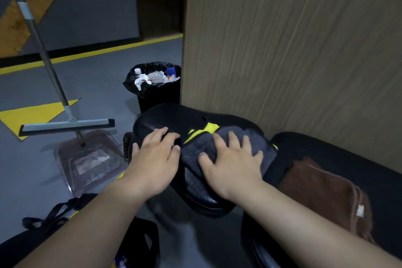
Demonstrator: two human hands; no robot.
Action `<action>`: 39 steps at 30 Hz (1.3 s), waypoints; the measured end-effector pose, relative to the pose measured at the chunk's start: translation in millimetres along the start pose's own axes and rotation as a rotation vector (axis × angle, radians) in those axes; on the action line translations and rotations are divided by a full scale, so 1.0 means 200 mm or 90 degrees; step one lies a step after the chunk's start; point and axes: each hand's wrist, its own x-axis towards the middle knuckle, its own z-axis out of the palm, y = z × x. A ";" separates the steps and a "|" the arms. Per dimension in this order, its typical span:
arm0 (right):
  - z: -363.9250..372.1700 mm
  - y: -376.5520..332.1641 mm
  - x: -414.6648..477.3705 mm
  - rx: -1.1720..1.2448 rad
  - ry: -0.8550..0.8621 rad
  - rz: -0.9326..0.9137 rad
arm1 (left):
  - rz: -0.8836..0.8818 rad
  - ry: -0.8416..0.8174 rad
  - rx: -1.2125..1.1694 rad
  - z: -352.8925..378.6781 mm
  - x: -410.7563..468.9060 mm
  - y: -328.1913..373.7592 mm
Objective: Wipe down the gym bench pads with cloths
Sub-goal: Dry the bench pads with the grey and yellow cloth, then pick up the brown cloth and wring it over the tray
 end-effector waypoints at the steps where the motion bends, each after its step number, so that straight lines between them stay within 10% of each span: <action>1: 0.00 -0.02 0.02 -0.014 -0.005 -0.020 | 0.001 0.013 -0.002 0.00 0.00 0.00; 18: -0.16 0.13 0.03 0.169 0.001 -0.170 | -0.090 0.071 0.092 -0.01 0.04 0.19; 29: -0.31 1.04 -0.44 0.082 -0.135 -0.131 | 0.251 0.042 0.137 0.18 -0.17 0.68; 39: -0.22 0.96 -0.67 -0.087 -0.100 0.046 | 0.331 -0.147 0.141 0.40 -0.23 0.92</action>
